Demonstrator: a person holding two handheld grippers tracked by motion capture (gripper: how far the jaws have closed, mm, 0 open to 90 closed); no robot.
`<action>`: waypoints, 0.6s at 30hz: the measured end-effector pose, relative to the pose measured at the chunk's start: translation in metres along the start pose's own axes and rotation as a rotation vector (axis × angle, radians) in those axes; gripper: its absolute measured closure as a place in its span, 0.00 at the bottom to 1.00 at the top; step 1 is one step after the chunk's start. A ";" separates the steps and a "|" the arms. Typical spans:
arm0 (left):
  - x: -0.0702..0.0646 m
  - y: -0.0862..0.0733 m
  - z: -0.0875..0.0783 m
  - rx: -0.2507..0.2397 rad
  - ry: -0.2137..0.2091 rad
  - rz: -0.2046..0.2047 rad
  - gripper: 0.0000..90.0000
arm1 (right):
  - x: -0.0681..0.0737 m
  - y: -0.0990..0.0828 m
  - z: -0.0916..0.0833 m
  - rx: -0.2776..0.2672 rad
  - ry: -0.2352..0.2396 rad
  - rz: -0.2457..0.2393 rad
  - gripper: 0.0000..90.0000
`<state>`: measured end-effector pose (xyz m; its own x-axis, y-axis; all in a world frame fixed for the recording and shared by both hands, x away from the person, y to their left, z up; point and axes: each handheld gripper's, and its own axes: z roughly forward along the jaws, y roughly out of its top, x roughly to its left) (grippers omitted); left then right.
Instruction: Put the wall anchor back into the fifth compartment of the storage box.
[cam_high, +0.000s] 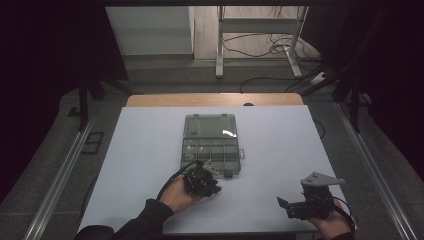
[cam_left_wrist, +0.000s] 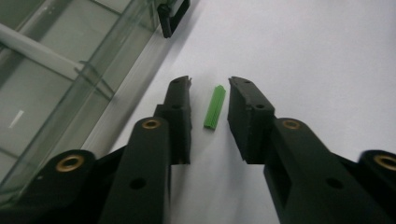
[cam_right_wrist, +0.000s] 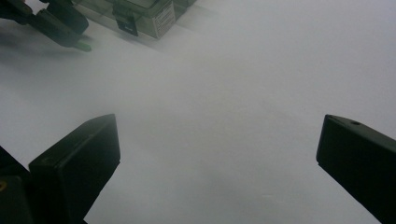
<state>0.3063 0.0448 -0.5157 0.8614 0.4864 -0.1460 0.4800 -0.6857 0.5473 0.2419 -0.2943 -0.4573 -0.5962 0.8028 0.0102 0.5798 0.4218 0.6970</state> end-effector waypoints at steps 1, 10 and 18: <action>0.000 0.000 0.001 0.014 0.003 0.016 0.80 | 0.000 0.000 0.000 0.001 0.000 0.000 0.00; -0.004 0.000 0.004 0.027 0.038 0.077 0.93 | 0.000 0.000 0.000 0.003 0.002 -0.003 0.00; -0.003 0.000 0.002 0.027 0.032 0.061 0.94 | 0.000 0.000 0.000 0.001 0.002 -0.001 0.00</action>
<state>0.3040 0.0419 -0.5169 0.8839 0.4598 -0.0861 0.4310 -0.7291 0.5316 0.2420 -0.2942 -0.4574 -0.5981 0.8014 0.0112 0.5800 0.4231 0.6961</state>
